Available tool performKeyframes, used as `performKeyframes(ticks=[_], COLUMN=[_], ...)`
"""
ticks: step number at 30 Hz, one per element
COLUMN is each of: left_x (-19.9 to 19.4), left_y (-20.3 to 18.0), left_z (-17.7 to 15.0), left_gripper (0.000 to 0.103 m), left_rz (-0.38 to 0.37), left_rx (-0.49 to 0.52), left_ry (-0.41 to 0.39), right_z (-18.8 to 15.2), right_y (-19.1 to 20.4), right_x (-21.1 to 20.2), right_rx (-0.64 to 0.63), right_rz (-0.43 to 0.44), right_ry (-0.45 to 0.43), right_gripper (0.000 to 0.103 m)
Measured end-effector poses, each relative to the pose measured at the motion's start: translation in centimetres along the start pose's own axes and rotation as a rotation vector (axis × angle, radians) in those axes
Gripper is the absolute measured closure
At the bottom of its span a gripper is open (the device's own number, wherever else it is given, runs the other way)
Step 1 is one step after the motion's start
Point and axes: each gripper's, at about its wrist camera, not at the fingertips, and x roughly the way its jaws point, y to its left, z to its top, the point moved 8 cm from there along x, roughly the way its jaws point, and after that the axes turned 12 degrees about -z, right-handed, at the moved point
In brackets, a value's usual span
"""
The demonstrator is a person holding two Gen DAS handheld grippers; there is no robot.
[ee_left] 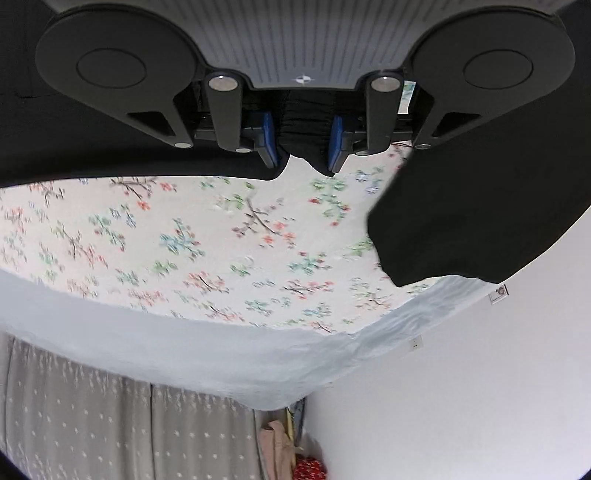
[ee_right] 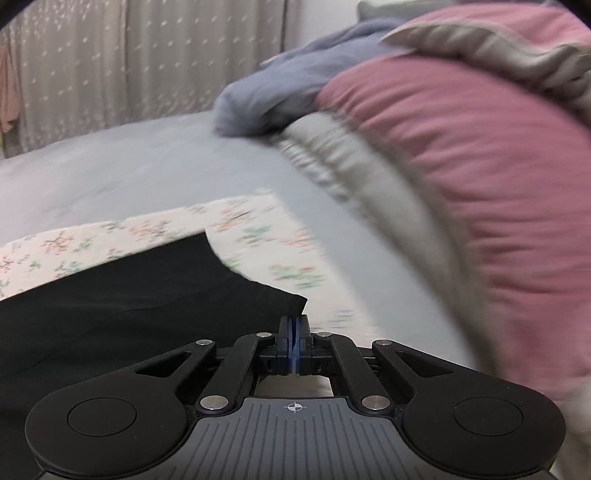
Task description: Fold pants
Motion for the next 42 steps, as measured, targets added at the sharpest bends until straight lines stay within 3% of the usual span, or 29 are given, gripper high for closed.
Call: performKeyframes(ticks=[3, 5, 8, 9, 10, 12, 13, 16, 21, 26, 27, 29, 30, 31, 35, 39, 42], left_x=[1.1, 0.9, -0.1, -0.5, -0.9, -1.0, -0.7, 0.6, 1.6, 2.4, 2.2, 2.0, 1.9, 1.6, -1.5, -6.5, -11.4], left_y=[-0.2, 0.3, 1.9, 2.6, 3.3, 4.1, 4.2, 4.5, 3.9, 2.1, 1.5, 0.7, 0.5, 0.4, 0.6, 1.0, 2.3], left_z=[-0.6, -0.6, 0.3, 0.6, 0.9, 1.0, 0.8, -0.5, -1.0, -1.0, -0.9, -0.8, -0.6, -0.3, 1.8, 3.9, 3.7], left_gripper=[0.063, 0.053, 0.036, 0.028, 0.023, 0.02, 0.017, 0.016, 0.012, 0.044, 0.054, 0.063, 0.068, 0.07, 0.072, 0.071, 0.07], left_rz=[0.03, 0.032, 0.01, 0.0, -0.017, -0.068, -0.075, -0.061, -0.078, -0.082, -0.088, -0.071, -0.065, -0.056, -0.073, -0.123, -0.172], left_rx=[-0.004, -0.011, -0.047, -0.076, -0.117, -0.174, -0.185, -0.177, -0.137, -0.065, -0.031, 0.013, 0.018, 0.016, -0.008, -0.001, -0.015], left_ry=[0.031, 0.034, 0.025, 0.02, 0.014, 0.035, 0.055, 0.141, 0.187, 0.173, 0.165, 0.149, 0.141, 0.124, 0.011, -0.167, -0.33], right_z=[-1.9, -3.9, -4.6, -4.1, -3.2, -1.6, -0.6, 1.9, 4.5, 4.8, 4.7, 4.5, 4.4, 4.3, 5.8, 9.9, 12.1], right_y=[-1.3, -0.7, -1.0, -1.2, -1.1, -0.6, -0.1, 2.4, 7.3, 9.4, 9.6, 10.6, 11.0, 11.4, 10.8, 7.4, 3.9], right_x=[-0.2, 1.6, 3.1, 3.3, 3.3, 3.5, 3.8, 5.0, 7.8, 12.2, 12.8, 13.2, 13.3, 13.2, 11.1, 5.2, -1.2], right_rx=[-0.07, -0.121, -0.079, -0.067, -0.056, -0.033, -0.018, 0.034, 0.062, 0.207, 0.239, 0.171, 0.098, 0.071, 0.071, 0.149, 0.185], right_rz=[-0.054, -0.029, 0.015, 0.017, 0.016, 0.027, 0.046, 0.117, 0.173, 0.183, 0.188, 0.132, 0.065, 0.055, 0.048, 0.137, 0.231], right_ry=[0.023, 0.103, 0.173, 0.163, 0.146, 0.119, 0.114, 0.131, 0.16, 0.236, 0.235, 0.162, 0.135, 0.122, 0.073, -0.093, -0.249], right_gripper=[0.102, 0.101, 0.09, 0.075, 0.053, 0.037, 0.038, 0.038, 0.038, 0.03, 0.03, 0.066, 0.095, 0.1, 0.101, 0.102, 0.102])
